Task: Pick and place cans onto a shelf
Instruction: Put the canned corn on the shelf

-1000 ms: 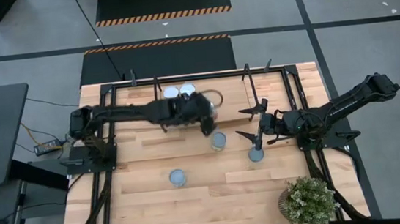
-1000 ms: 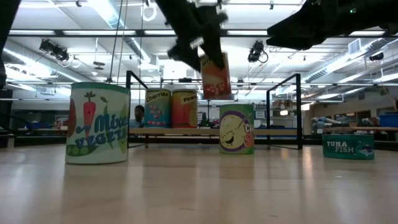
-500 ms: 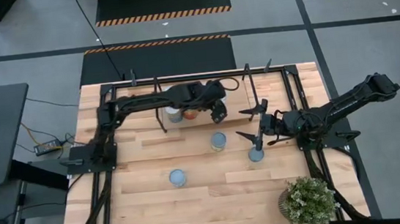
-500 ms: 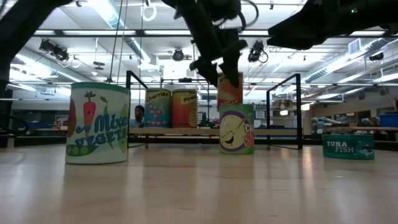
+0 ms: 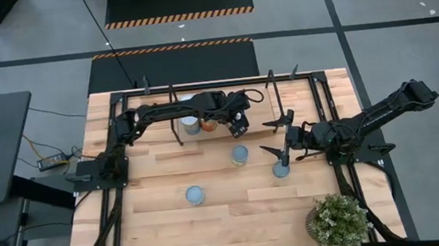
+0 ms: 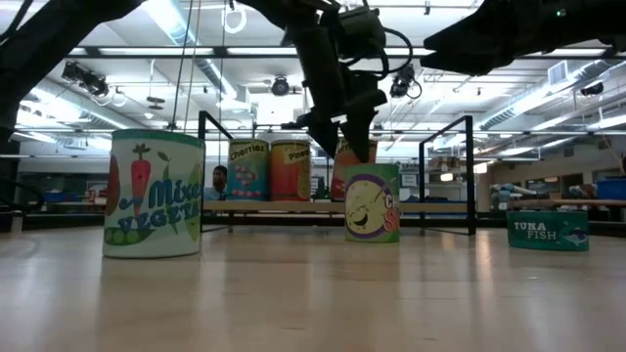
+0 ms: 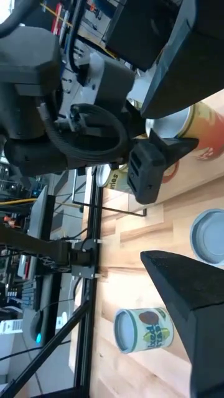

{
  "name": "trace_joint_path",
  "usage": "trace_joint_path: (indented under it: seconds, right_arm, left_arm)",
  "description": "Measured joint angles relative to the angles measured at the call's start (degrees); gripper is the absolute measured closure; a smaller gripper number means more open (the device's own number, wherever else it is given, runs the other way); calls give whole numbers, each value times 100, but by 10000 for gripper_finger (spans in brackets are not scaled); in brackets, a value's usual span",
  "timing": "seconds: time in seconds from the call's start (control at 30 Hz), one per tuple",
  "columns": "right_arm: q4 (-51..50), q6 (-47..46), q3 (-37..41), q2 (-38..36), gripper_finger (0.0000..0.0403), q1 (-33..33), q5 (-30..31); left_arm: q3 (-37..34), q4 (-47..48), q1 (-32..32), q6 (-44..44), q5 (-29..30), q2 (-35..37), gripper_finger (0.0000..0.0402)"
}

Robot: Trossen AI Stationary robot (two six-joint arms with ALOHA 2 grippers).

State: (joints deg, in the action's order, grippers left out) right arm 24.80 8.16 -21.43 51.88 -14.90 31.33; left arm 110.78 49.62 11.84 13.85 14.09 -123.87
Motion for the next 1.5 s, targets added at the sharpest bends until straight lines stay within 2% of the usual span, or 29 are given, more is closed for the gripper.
trace_joint_path:
  seconds: [0.23, 0.37, 0.83, 1.5]
  right_arm:
    - [32, -2, 0, 0, 31, -1, -104]
    - [37, -5, 0, 0, 31, 0, -127]
    - [40, 9, 0, 0, 31, 0, -144]
    - [85, -22, 0, 2, 31, 0, -271]
  left_arm:
    - [-2, 33, -2, -22, 49, 0, 79]
    - [-2, 22, 0, 50, 269, 0, 68]
    - [-4, 331, 0, 1, 264, 0, 46]
    - [-7, 423, 0, -195, 284, 2, 44]
